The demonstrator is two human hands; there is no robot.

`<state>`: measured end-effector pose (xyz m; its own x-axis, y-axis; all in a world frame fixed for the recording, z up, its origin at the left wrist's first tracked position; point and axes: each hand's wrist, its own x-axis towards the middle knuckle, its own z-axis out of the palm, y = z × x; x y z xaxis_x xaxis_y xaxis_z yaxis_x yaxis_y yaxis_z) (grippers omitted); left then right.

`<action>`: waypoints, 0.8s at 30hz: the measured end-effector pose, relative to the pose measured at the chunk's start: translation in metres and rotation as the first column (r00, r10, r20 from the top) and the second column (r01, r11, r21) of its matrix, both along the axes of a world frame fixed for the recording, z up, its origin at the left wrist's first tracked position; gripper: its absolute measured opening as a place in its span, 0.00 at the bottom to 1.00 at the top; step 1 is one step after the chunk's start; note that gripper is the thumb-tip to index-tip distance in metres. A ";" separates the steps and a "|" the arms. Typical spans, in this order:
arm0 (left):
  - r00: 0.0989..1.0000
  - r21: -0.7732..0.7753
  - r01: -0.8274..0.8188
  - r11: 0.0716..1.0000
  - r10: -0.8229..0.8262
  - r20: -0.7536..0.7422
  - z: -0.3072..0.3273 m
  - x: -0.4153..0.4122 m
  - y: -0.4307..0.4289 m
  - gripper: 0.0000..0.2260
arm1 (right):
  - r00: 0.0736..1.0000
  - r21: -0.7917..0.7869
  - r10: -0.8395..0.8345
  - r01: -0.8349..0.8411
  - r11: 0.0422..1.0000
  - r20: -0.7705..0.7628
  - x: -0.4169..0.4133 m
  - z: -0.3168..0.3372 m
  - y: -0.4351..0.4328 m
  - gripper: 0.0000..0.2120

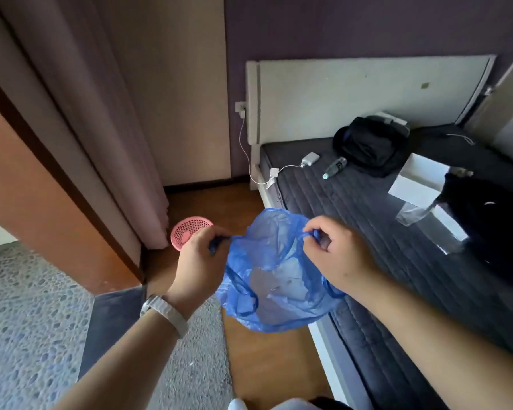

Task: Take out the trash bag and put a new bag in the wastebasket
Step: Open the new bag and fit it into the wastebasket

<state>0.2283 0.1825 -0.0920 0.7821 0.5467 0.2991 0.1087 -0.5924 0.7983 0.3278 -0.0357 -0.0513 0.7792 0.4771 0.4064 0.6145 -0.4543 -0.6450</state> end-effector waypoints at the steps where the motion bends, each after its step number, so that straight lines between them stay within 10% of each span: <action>1: 1.000 -0.016 0.017 1.000 -0.017 0.005 0.000 0.010 0.008 0.05 | 1.000 -0.020 -0.005 0.005 1.000 0.000 0.007 0.001 0.007 0.06; 24: 0.970 -0.062 -0.222 0.973 0.214 -0.119 -0.015 0.260 0.151 0.16 | 0.968 -0.060 0.209 -0.219 0.974 -0.140 0.297 -0.054 0.179 0.05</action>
